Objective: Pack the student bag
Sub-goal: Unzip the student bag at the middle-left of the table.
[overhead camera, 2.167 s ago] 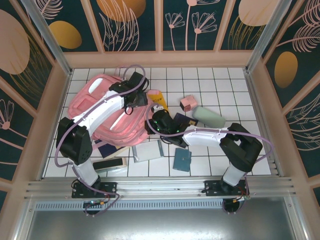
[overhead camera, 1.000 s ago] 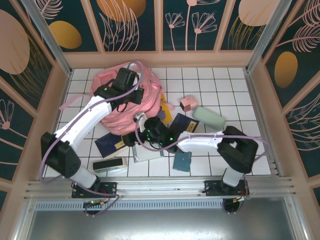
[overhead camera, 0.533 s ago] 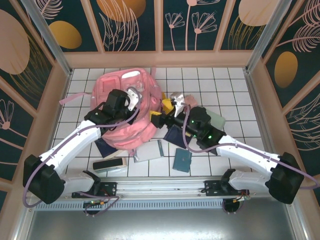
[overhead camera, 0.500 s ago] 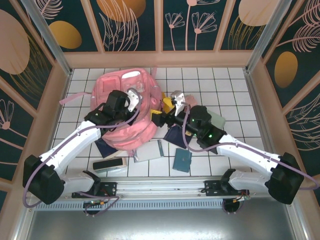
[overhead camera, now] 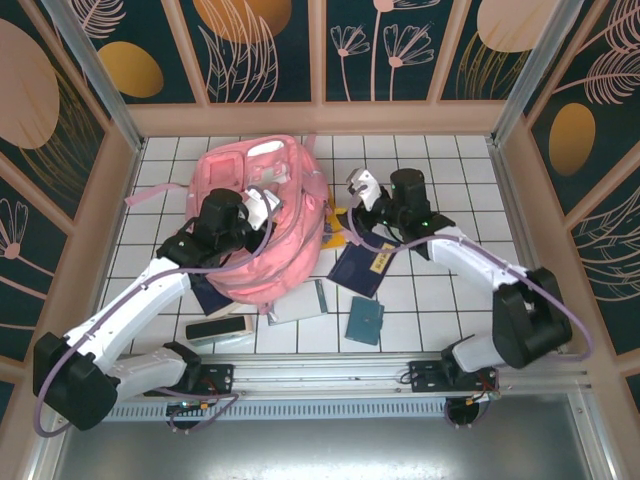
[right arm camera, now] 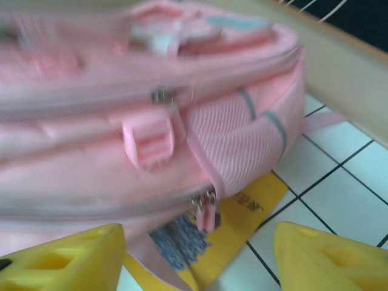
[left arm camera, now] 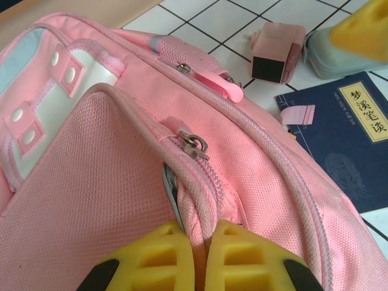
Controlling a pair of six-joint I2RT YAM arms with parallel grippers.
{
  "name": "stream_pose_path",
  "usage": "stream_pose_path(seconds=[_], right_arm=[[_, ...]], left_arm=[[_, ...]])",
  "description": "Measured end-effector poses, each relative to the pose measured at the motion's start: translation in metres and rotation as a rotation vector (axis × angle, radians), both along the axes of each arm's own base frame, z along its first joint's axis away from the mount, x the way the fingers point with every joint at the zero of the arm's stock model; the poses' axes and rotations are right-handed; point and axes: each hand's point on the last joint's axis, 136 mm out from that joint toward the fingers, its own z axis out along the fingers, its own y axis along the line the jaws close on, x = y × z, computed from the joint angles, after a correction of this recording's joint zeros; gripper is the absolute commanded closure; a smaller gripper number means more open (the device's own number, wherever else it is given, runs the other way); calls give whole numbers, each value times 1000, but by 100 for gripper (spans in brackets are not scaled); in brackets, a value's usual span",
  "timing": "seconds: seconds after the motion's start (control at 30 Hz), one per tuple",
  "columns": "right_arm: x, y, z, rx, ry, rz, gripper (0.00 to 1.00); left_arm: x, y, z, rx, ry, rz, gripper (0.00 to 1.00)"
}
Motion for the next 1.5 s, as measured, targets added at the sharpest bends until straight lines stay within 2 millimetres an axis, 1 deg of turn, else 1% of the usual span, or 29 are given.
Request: stream_pose_path(seconds=[0.07,0.17,0.23,0.3,0.4,0.5,0.63,0.77,1.03,1.2,1.5], right_arm=[[-1,-1,-24,-38,29,33,38],[-11,-4,-51,-56,34,56,35],[-16,-7,-62,-53,20,55,35],[-17,-10,-68,-38,-15,41,35],[-15,-12,-67,-1,-83,15,35],[-10,-10,-61,35,-147,1,38],[-7,1,-55,66,-202,15,47],[-6,9,-62,73,-195,35,54],[-9,20,-70,81,-169,58,57],[-1,25,-73,87,-151,52,57],[8,30,-76,86,-142,51,59]], left_arm=[[-1,0,1,-6,-4,-4,100],[-5,0,0,-14,-7,-12,100],[-7,1,-2,-15,-9,-13,100],[-10,3,-2,-20,-17,-12,100],[-12,4,0,-32,-37,-12,100],[-13,5,1,-39,-48,-12,100],[-14,6,-1,-40,-50,-12,100],[-14,5,-1,-42,-53,-12,100],[-14,5,-1,-43,-53,-12,100],[-14,5,-1,-43,-53,-12,100],[-14,5,-1,-44,-52,-16,100]])
